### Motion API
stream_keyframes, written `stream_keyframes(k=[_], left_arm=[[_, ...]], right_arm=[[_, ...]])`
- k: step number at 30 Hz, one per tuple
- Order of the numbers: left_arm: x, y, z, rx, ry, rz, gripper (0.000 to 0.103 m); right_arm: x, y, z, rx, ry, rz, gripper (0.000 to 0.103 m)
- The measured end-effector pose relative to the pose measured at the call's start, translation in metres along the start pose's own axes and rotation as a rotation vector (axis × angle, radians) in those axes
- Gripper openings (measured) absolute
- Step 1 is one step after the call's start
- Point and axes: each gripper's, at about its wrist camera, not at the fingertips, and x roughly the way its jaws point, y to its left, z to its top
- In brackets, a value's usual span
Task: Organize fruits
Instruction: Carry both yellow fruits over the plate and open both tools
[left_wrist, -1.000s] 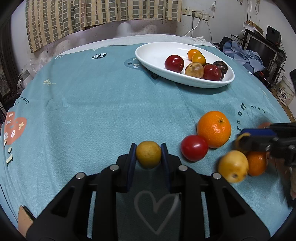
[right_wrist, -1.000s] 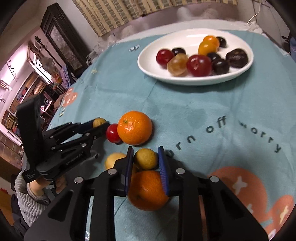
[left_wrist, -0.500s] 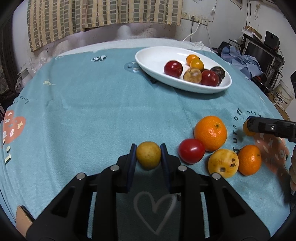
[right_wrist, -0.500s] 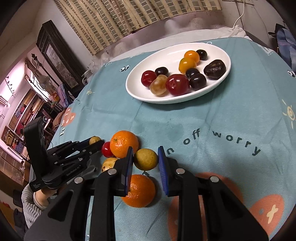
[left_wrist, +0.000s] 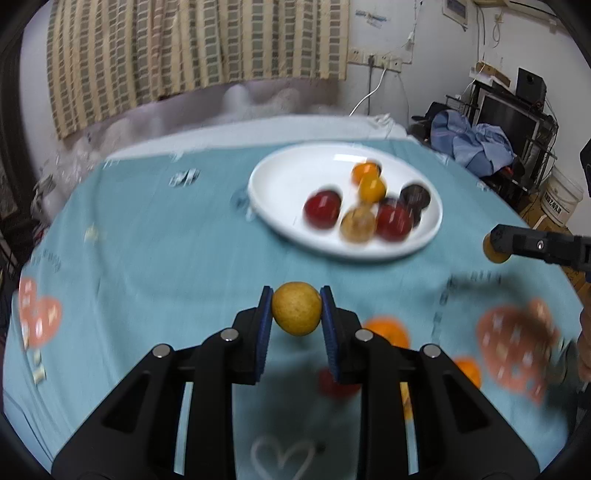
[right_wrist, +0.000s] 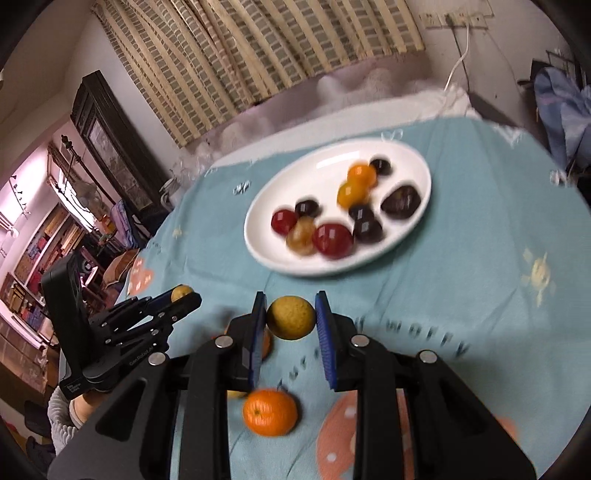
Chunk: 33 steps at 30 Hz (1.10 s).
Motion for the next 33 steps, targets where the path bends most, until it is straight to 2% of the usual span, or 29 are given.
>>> stream_keyframes(k=[3, 9, 18, 19, 21, 22, 23, 30, 33], left_arm=[[0.011, -0.010, 0.032, -0.002, -0.025, -0.024, 0.026], [0.053, -0.012, 0.064, -0.023, -0.018, -0.033, 0.026], [0.109, 0.010, 0.071, -0.113, 0.048, -0.041, 0.026], [0.110, 0.010, 0.070, -0.113, 0.044, -0.039, 0.027], [0.109, 0.010, 0.069, -0.104, 0.040, -0.031, 0.040], [0.106, 0.010, 0.069, -0.103, 0.029, -0.033, 0.052], [0.104, 0.010, 0.069, -0.105, 0.021, -0.029, 0.058], [0.083, 0.011, 0.065, -0.091, -0.014, -0.008, 0.058], [0.069, 0.014, 0.055, -0.099, -0.020, -0.002, 0.060]], right_arm=[[0.006, -0.001, 0.026, 0.000, -0.022, -0.024, 0.027], [0.048, -0.019, 0.061, 0.042, -0.030, -0.065, 0.027], [0.114, -0.027, 0.061, 0.063, 0.046, -0.041, 0.028], [0.116, -0.026, 0.060, 0.062, 0.050, -0.041, 0.029], [0.120, -0.027, 0.058, 0.069, 0.062, -0.044, 0.029], [0.119, -0.028, 0.058, 0.079, 0.059, -0.042, 0.029], [0.118, -0.030, 0.058, 0.093, 0.053, -0.039, 0.029], [0.092, -0.039, 0.060, 0.188, 0.025, 0.028, 0.029], [0.078, -0.032, 0.054, 0.181, 0.017, 0.033, 0.029]])
